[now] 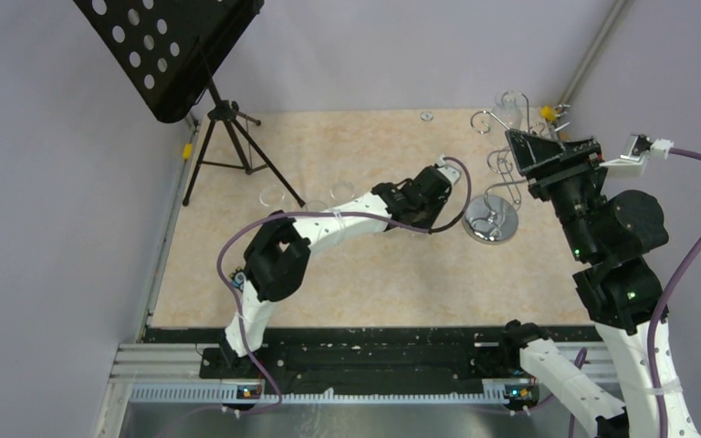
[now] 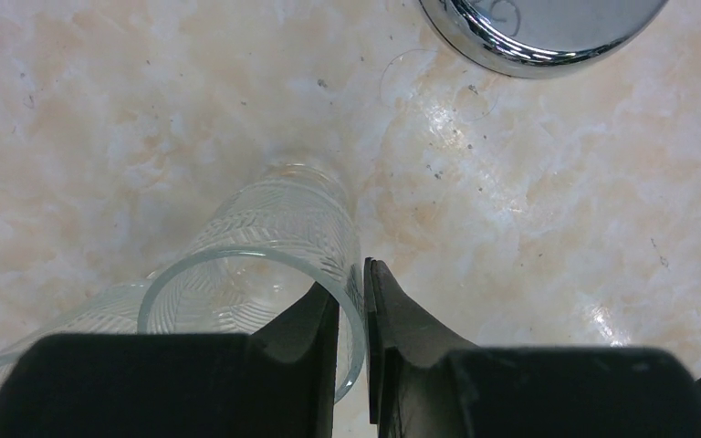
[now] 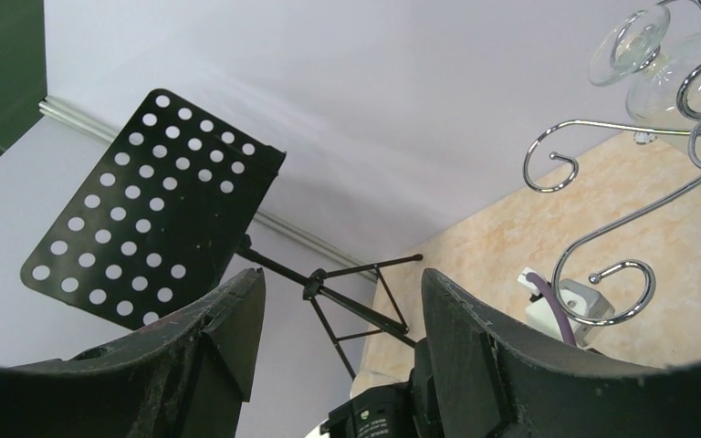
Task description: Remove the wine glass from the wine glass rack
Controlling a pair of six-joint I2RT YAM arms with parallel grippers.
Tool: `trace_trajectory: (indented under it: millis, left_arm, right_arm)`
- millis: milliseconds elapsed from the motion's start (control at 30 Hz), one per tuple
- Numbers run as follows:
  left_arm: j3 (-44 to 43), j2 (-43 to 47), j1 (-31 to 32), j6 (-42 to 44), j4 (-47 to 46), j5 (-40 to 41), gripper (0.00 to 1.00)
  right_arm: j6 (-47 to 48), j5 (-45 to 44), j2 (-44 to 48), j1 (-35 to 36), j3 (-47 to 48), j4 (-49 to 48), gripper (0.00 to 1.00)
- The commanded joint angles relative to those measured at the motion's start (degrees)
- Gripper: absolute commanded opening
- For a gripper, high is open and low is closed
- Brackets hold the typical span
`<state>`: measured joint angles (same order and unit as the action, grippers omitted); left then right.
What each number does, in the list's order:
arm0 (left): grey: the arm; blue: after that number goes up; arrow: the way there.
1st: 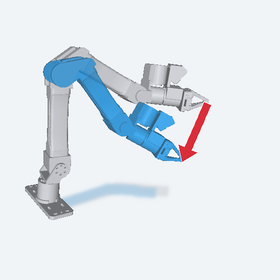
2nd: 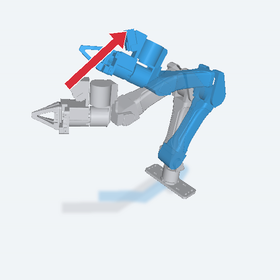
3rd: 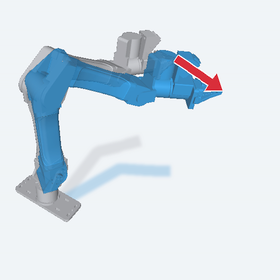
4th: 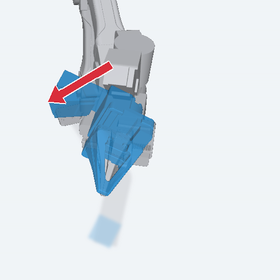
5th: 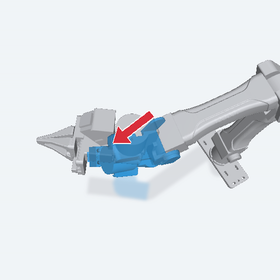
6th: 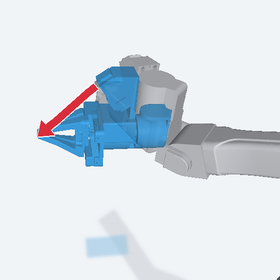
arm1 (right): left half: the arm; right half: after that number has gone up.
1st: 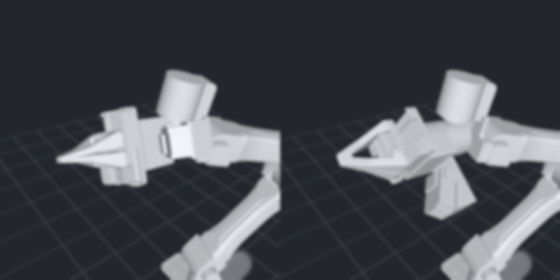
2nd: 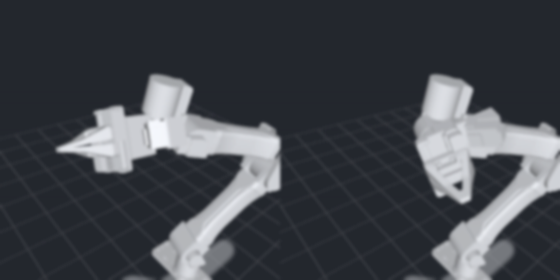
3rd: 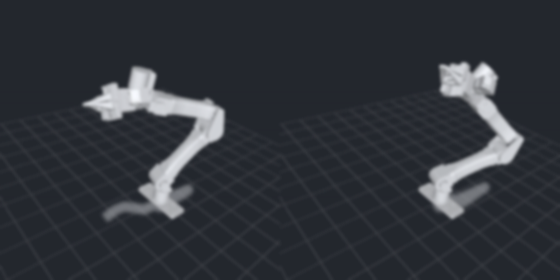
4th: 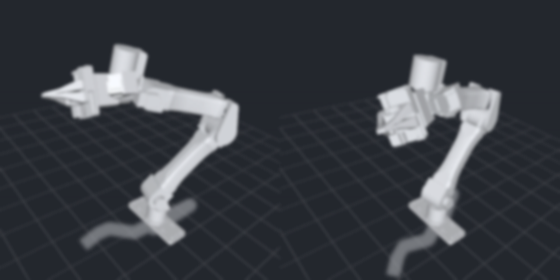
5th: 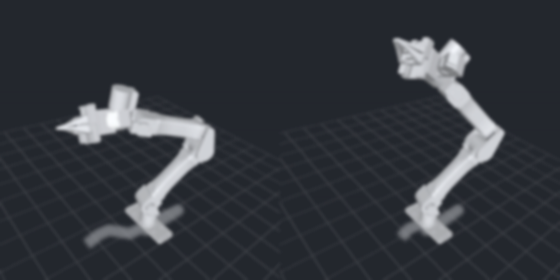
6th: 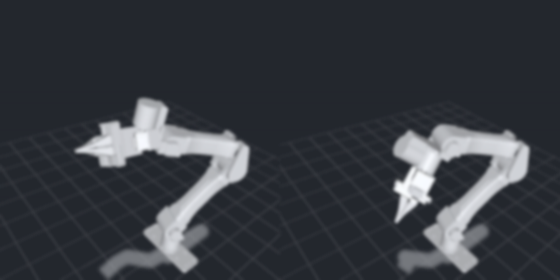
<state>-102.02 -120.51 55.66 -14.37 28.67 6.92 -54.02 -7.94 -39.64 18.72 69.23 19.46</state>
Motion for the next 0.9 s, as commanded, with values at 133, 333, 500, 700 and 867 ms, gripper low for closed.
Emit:
trace_trajectory:
  millis: [133, 333, 500, 700, 867]
  left_arm:
    - [-3.6, 2.8, -0.4, 0.4, -2.5, 1.3, 0.33]
    - [-4.3, 5.8, -1.1, -0.4, -1.7, -0.7, 0.42]
    - [-3.4, 10.3, -1.8, -1.9, -1.7, -4.7, 0.51]
    - [3.7, 19.6, -2.6, -1.6, -6.8, -6.6, 0.66]
    - [7.0, 26.2, -3.8, 0.5, -6.9, -6.3, 0.72]
  right_arm:
    - [0.5, 0.3, 0.1, 0.1, 2.4, -1.0, 0.64]
    - [0.8, 0.5, -0.5, 0.1, 2.6, -0.9, 0.63]
    - [1.2, 0.6, -0.8, 0.2, 2.9, -1.0, 0.63]
    - [5.3, -0.2, -3.6, 0.1, 6.6, 1.2, 0.66]
    - [15.5, -3.4, -9.3, 0.1, 16.5, 8.2, 0.66]
